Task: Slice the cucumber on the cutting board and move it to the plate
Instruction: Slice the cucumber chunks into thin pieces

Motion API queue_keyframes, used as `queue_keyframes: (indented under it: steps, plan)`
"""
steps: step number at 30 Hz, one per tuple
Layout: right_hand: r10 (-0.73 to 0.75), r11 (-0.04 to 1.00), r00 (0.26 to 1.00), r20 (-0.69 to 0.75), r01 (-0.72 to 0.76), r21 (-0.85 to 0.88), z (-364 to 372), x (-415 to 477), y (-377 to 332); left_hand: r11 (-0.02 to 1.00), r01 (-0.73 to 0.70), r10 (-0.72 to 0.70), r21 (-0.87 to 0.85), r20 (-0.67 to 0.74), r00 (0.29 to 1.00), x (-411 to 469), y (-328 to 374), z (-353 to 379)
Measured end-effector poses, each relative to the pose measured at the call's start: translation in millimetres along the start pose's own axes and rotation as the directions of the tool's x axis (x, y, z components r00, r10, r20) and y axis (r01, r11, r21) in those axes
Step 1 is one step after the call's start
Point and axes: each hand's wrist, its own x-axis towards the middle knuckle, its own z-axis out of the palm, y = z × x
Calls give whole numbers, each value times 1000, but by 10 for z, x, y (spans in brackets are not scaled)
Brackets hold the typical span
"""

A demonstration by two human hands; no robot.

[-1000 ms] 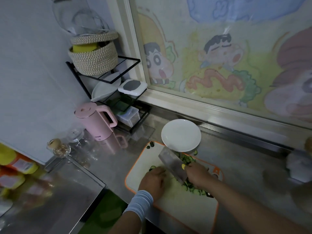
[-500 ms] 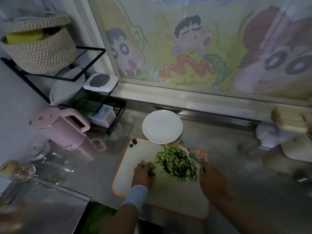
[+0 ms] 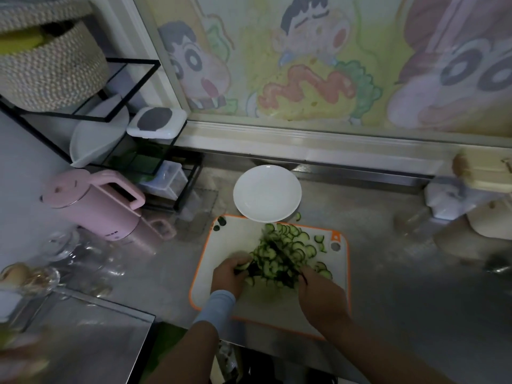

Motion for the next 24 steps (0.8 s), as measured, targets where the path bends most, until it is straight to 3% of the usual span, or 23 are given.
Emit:
queue_keyframes:
  steps: [5,9,13,17,21,24]
  plan:
    - [-16,1000,1000,-8,15,-25,-35,18,-153,998,34,-35,44,23,999,56,-7,-100]
    - [58,998,998,-15,-58,-5,-78,23,-101,992,-35,27,118,61,998,45,0,-171]
    - [-2,1000,997,82,4,-24,3,-24,-102,976,-154,140,155,96,985,-25,-20,-143]
    - [-29,999,999,14,29,-21,27,-27,-106,973,-154,129,175,146,981,12,20,41]
    - [61,997,997,-54,-63,-36,-28,-1,137,943,-192,167,273,113,979,94,83,130]
    - [167,972,981,-94,-180,-153,-91,-54,365,932,-212,177,294,139,974,144,66,143]
